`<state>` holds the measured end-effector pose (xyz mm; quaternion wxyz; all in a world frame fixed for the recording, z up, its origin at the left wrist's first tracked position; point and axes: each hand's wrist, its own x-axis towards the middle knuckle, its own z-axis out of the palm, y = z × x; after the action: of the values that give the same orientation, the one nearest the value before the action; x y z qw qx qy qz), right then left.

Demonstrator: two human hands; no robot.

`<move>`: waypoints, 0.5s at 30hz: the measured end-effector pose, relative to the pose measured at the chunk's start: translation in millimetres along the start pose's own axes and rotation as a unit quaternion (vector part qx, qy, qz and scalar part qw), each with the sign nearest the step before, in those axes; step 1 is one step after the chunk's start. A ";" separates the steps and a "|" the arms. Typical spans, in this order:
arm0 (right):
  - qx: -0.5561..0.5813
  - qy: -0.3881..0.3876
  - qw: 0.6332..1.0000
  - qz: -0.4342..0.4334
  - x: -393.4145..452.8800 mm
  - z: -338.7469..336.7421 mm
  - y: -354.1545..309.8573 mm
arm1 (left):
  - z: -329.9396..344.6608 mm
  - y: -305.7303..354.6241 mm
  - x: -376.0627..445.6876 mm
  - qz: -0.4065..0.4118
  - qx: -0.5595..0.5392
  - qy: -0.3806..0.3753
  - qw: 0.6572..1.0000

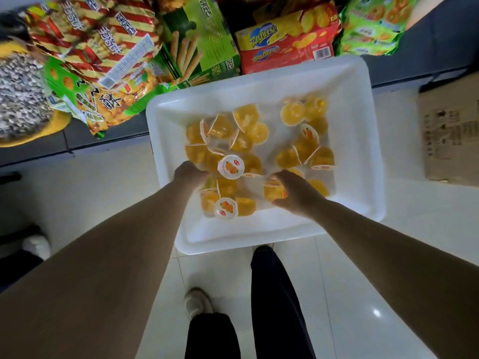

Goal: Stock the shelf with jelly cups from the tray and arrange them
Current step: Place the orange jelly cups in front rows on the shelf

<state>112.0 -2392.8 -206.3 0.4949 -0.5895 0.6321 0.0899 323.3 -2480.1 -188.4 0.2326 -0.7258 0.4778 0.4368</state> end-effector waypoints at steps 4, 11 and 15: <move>-0.122 -0.026 0.992 -0.011 11.6 2.4 5.7 | 3.6 0.8 9.0 -0.014 -0.017 -0.010 1.000; -0.221 -0.015 0.975 -0.025 20.7 8.2 5.0 | 24.6 -15.3 23.8 -0.082 -0.112 -0.029 0.990; -0.237 -0.023 0.971 -0.017 31.1 4.6 2.6 | 37.3 -22.2 30.6 -0.107 -0.174 -0.051 0.978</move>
<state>118.0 -2409.2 -232.5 0.3570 -0.6984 0.5713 0.2418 332.8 -2457.2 -235.4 0.1724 -0.7788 0.3019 0.5221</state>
